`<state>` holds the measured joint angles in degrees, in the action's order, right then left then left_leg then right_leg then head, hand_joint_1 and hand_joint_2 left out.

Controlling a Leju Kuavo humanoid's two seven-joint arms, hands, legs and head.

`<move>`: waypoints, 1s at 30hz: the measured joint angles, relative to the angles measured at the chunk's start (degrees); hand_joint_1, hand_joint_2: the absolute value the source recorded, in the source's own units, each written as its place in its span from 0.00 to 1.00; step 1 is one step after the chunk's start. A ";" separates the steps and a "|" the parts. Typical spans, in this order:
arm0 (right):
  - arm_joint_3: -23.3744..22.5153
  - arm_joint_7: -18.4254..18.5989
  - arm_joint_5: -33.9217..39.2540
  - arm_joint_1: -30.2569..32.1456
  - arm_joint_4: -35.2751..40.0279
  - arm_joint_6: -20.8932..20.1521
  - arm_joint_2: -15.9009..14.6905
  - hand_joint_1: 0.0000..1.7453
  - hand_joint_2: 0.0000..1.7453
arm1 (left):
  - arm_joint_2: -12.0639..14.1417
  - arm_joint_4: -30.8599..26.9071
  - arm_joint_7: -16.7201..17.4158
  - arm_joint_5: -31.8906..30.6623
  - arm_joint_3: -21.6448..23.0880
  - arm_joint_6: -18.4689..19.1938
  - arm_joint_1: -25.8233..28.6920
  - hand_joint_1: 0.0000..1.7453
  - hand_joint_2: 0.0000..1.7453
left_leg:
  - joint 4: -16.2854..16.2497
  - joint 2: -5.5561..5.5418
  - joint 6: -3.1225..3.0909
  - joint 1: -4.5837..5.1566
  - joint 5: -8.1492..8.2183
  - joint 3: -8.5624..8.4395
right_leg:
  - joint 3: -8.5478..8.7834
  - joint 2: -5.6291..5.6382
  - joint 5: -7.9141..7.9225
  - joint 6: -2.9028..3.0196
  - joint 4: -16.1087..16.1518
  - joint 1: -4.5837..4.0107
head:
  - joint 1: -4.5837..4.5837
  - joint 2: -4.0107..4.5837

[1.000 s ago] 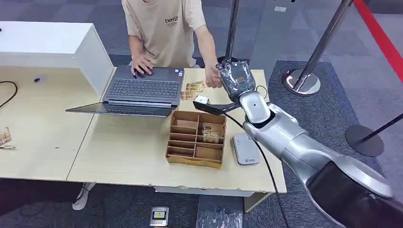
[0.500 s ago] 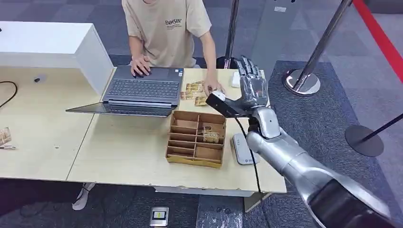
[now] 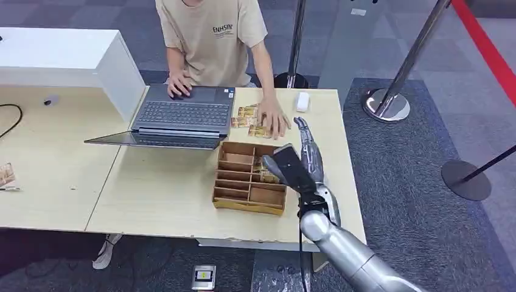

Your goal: Pass the card to the sensor for recognition and then transmit it.

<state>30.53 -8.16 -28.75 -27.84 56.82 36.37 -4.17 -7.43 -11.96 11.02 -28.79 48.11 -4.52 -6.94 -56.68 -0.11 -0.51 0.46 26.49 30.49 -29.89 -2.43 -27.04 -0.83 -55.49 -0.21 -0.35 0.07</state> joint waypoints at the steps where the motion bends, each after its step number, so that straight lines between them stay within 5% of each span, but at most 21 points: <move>1: 0.11 1.08 -1.92 0.34 1.01 -0.57 -0.07 0.00 1.00 | 0.02 0.00 0.00 -0.04 0.00 0.00 0.04 0.00 0.00 | 0.00 0.01 0.00 0.00 0.00 -0.01 | 0.00 0.00 0.00 0.00 0.00 0.00 | -0.02 0.00; 6: 1.75 4.66 -11.25 1.23 4.16 -2.14 -0.48 0.00 1.00 | 0.24 0.00 0.00 -0.20 0.00 0.00 0.03 0.00 0.00 | 0.00 0.02 0.00 0.01 0.00 -0.02 | 0.01 0.00 0.01 -0.01 0.00 0.01 | -0.02 0.00; 12: 3.61 5.45 -13.85 2.34 5.62 -1.95 -0.77 0.07 1.00 | 0.48 0.00 0.00 -0.35 0.00 -0.13 0.03 0.00 0.00 | 0.00 0.02 0.00 0.01 0.00 -0.01 | 0.00 0.00 0.00 0.00 0.01 0.02 | 0.00 0.00; 14: 4.20 5.62 -14.59 2.52 5.60 -1.90 -0.92 0.22 1.00 | 0.50 0.00 0.00 -0.35 0.00 -0.15 0.03 0.00 0.00 | 0.00 0.02 0.00 0.01 0.00 -0.01 | 0.00 0.00 0.00 0.00 0.01 0.01 | -0.02 0.00; 15: 4.35 5.81 -14.96 2.58 5.60 -1.90 -0.96 0.45 1.00 | 0.50 0.00 0.00 -0.35 0.00 -0.15 0.03 0.00 0.00 | 0.00 0.02 0.00 0.01 0.00 -0.01 | 0.00 0.00 0.00 0.00 0.01 0.01 | 0.00 0.00; 20: 5.53 7.15 -17.49 2.59 5.10 -2.47 -1.46 0.48 1.00 | 0.55 0.00 0.00 -0.35 0.00 -0.17 0.03 0.00 0.00 | 0.00 0.02 0.00 0.01 0.00 -0.01 | 0.00 0.00 0.00 0.00 0.01 0.01 | -0.02 0.00; 21: 5.66 7.24 -17.60 2.60 4.92 -2.52 -1.55 0.39 1.00 | 0.55 0.00 0.00 -0.35 0.00 -0.17 0.03 0.00 0.00 | 0.00 0.02 0.00 0.01 0.00 -0.01 | 0.00 0.00 0.00 0.00 0.01 0.01 | 0.00 0.00; 30: 6.99 7.22 -17.60 2.63 2.17 -1.77 -2.08 0.26 1.00 | 0.55 0.00 -0.07 -0.33 0.00 -0.26 0.03 0.00 0.00 | 0.00 0.02 0.00 0.01 0.00 0.00 | 0.00 0.00 0.00 0.00 0.01 0.02 | -0.02 0.00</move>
<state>37.53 -0.94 -46.36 -25.21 58.99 34.60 -6.25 -6.88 -11.96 10.95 -29.11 48.11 -4.79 -6.91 -56.68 -0.09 -0.51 0.47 26.49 30.48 -29.90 -2.43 -27.04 -0.83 -55.48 -0.19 -0.37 0.07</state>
